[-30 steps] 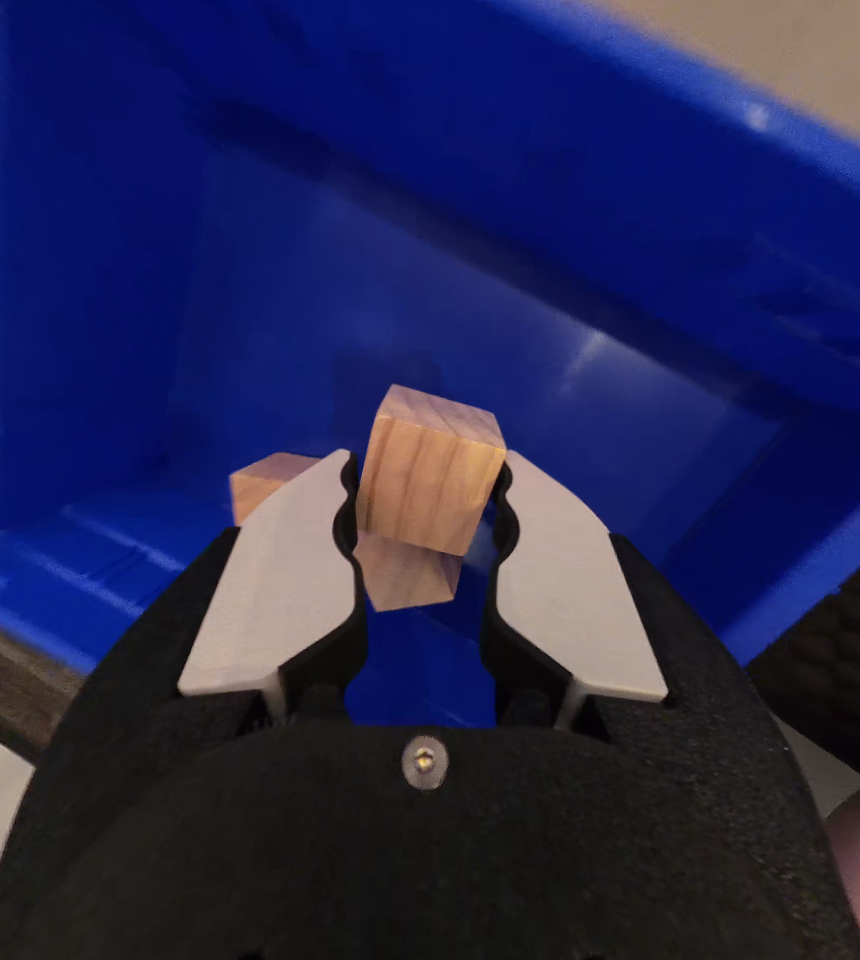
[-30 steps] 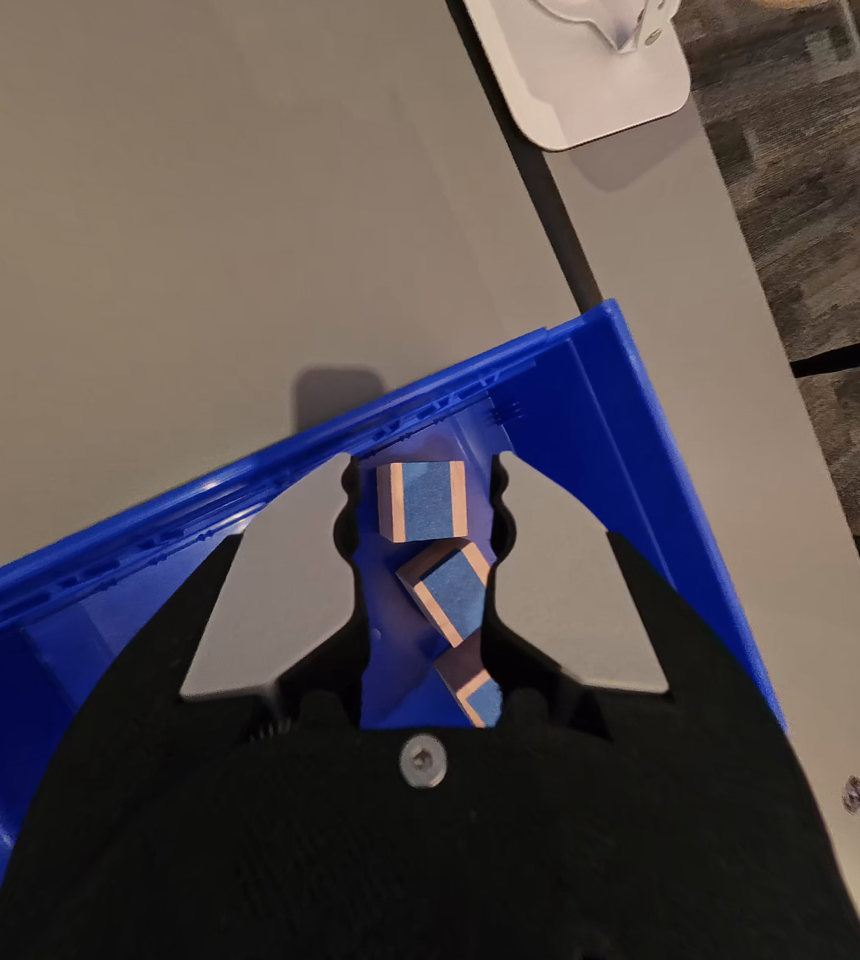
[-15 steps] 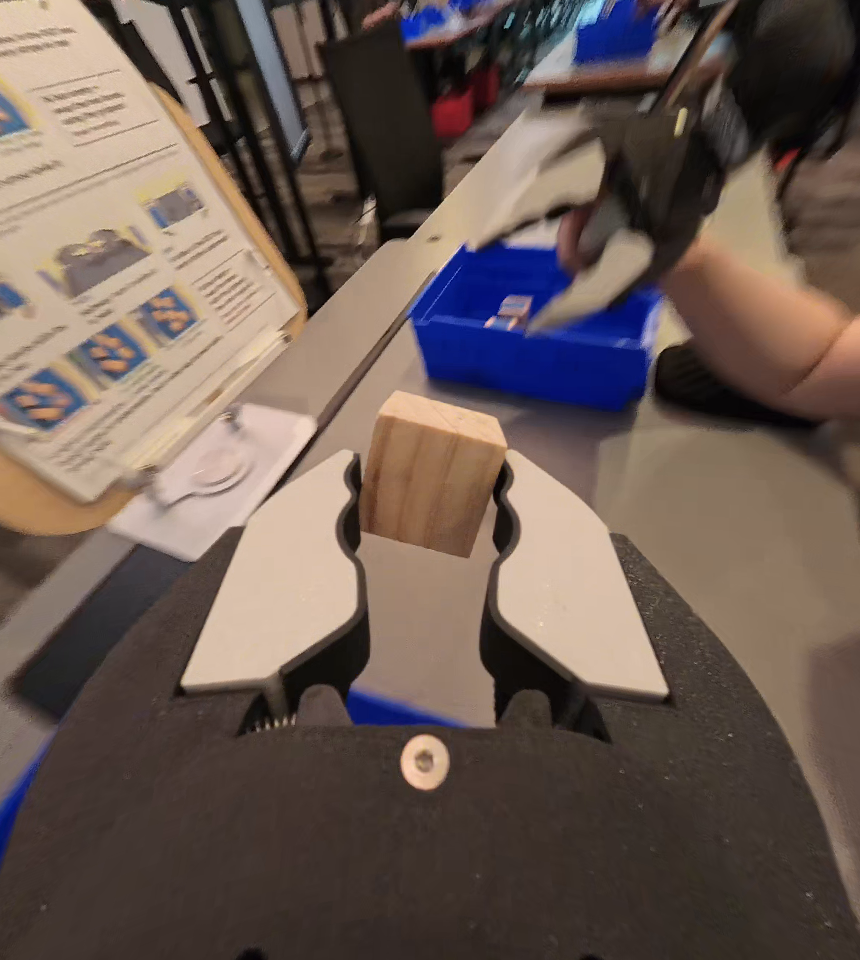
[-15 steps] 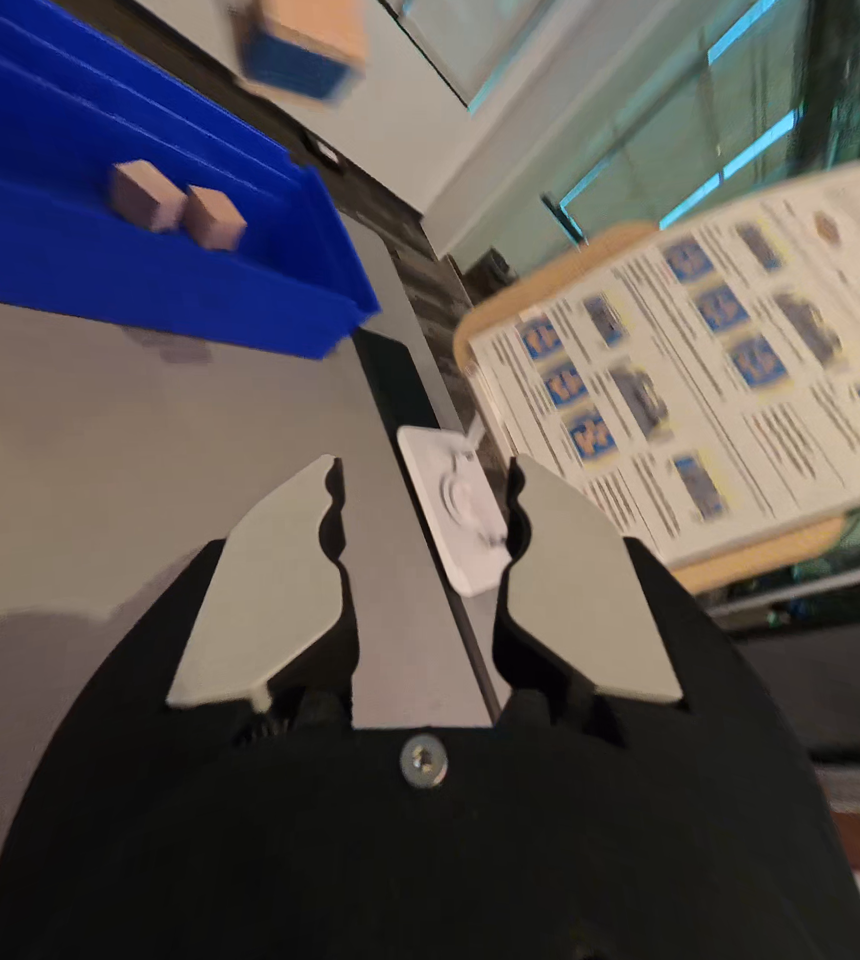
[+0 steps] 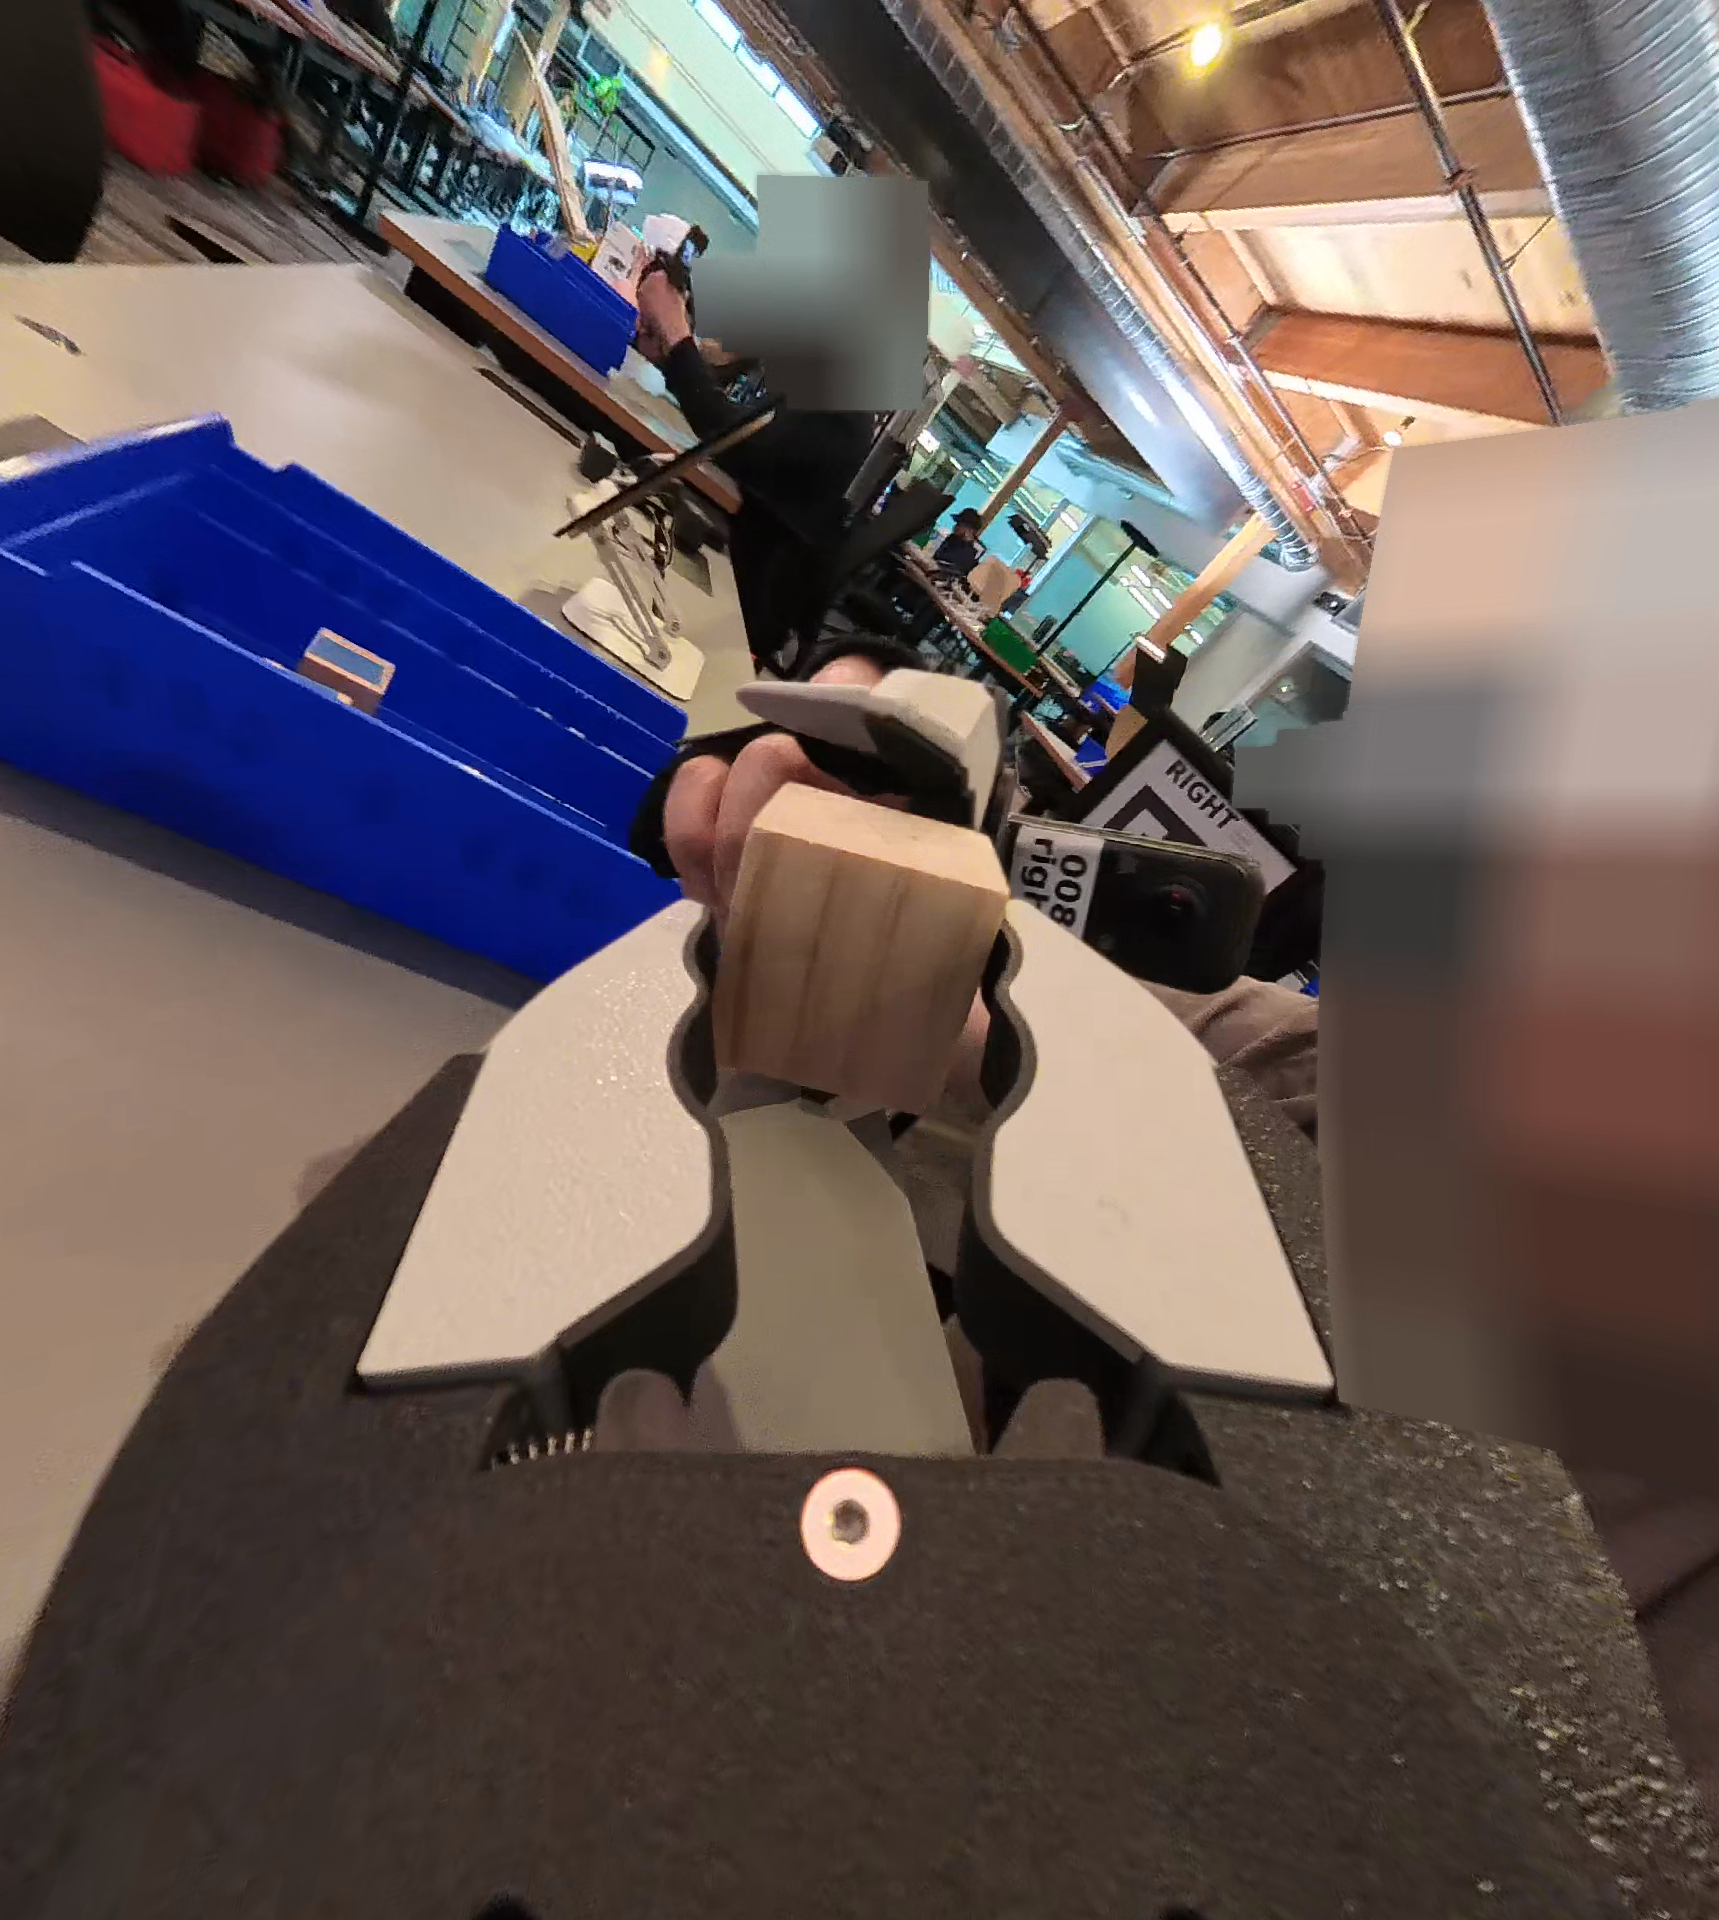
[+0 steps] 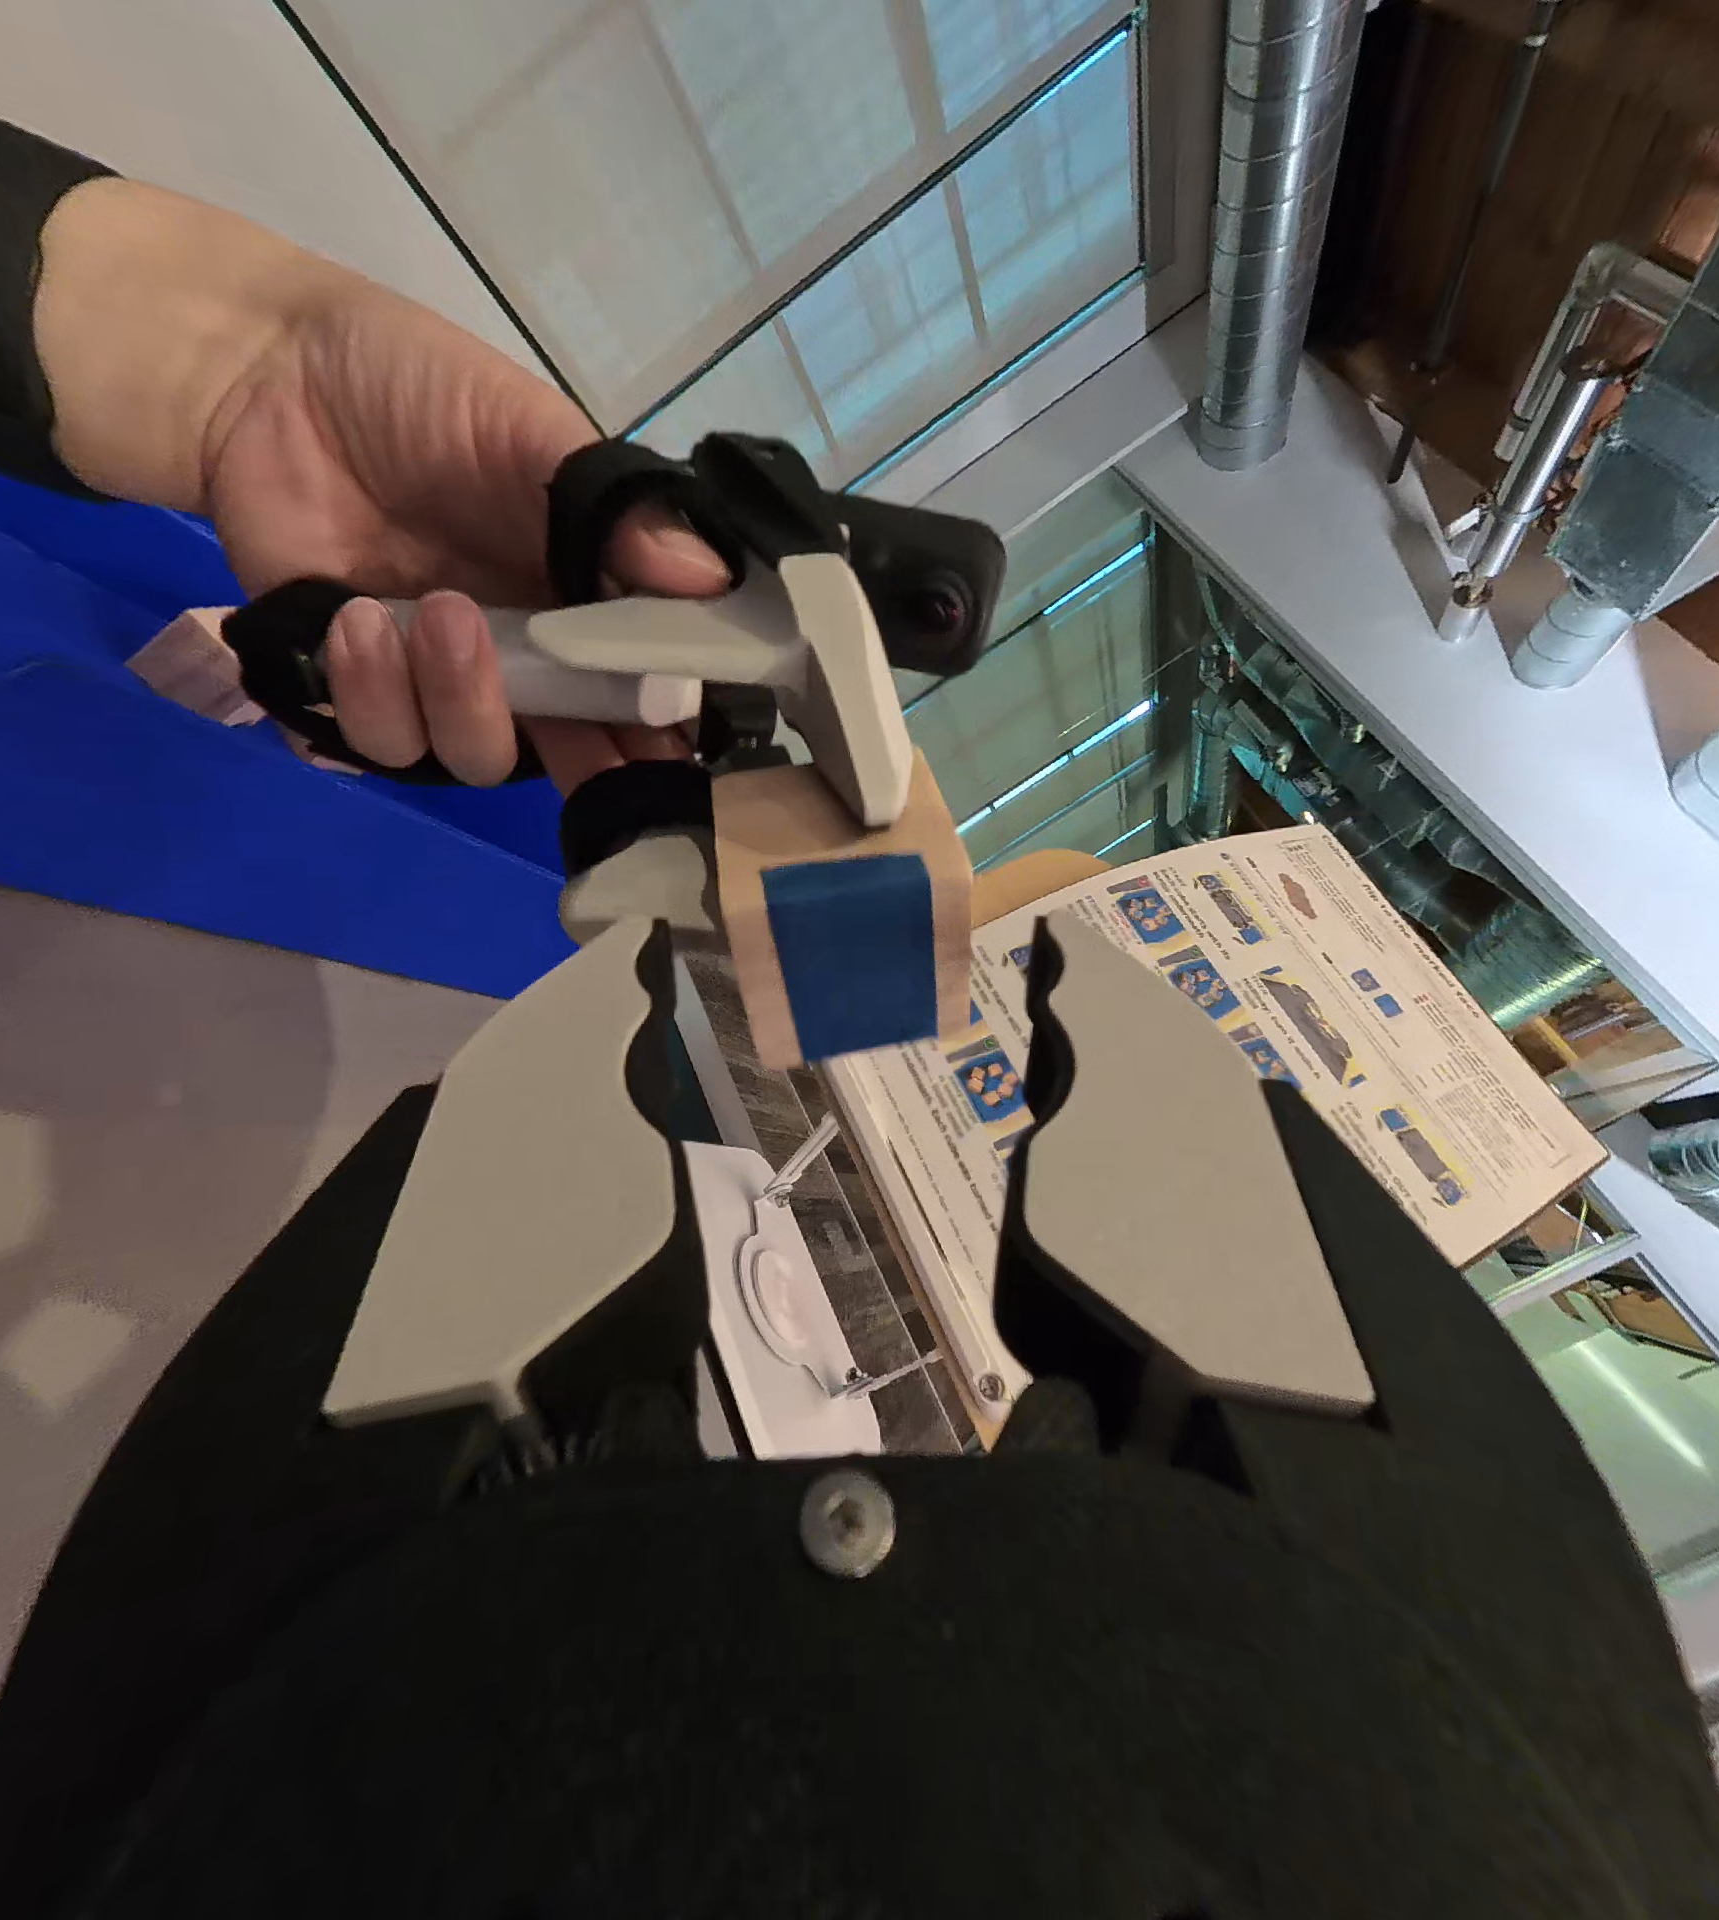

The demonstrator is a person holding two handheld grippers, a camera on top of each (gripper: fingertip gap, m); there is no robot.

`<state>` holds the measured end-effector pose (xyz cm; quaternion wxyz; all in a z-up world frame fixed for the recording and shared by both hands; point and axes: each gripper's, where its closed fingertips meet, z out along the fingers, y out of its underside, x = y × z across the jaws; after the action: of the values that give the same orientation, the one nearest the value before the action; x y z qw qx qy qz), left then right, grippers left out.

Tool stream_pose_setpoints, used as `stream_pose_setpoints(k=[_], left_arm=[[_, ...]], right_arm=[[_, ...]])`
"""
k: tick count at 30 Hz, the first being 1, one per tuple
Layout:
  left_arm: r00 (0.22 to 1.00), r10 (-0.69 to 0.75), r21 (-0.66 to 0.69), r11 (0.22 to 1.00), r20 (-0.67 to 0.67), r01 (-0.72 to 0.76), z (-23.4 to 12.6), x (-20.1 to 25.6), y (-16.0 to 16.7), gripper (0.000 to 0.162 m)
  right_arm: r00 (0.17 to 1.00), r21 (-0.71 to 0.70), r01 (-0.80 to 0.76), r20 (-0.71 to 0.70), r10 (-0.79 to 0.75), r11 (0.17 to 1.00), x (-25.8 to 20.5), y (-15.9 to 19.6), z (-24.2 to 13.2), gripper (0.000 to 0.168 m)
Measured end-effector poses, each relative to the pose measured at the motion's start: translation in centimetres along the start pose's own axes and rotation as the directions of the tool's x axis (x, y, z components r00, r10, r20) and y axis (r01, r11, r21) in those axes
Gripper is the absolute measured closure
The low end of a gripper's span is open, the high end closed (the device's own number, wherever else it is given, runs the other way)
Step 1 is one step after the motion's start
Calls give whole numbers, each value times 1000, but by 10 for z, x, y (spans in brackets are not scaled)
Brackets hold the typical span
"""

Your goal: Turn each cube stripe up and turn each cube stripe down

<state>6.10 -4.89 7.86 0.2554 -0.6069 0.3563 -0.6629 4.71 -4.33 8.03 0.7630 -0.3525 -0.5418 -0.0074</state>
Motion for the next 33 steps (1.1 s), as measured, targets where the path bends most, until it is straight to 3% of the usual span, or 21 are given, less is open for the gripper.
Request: stream_pose_setpoints(k=[4,9,11,13,15,17,18,20,22,26,33], left_arm=[[1000,20,-5,1000,-4,-20,7,-4,3,114],[996,64,18,998,-55,-63,5,11,-3,95],[996,85,16,996,21,-85,0,7,-7,88],[967,174,-25,985,188,-172,-9,-9,-8,84],[906,259,-95,966,336,-242,-20,-22,-8,84],[864,321,-172,946,388,-274,-26,-22,-4,86],[847,345,-204,937,404,-285,-29,-21,-3,88],[811,395,-224,918,431,-328,-35,-17,-7,90],[781,426,-215,905,457,-368,-41,-10,-14,92],[741,461,-157,882,488,-445,-59,12,-31,95],[646,470,-102,847,602,-521,-106,29,-51,103]], right_arm=[[999,6,44,7,-44,999,-3,-1,-2,123],[990,-28,-3,140,6,1000,-2,-7,-7,123],[982,-122,-7,185,30,992,14,1,-15,123],[951,-364,-58,264,163,929,34,34,-38,123],[856,-652,-135,303,420,746,43,79,-91,123],[773,-878,-142,191,605,458,45,134,-163,123],[772,-949,-113,103,628,293,48,165,-201,123],[719,-995,-93,-83,690,-23,42,211,-262,123],[653,-968,-116,-244,717,-224,35,245,-291,123],[620,-944,-86,-301,724,-319,22,289,-301,122],[637,-889,8,-349,687,-458,2,319,-314,122]])
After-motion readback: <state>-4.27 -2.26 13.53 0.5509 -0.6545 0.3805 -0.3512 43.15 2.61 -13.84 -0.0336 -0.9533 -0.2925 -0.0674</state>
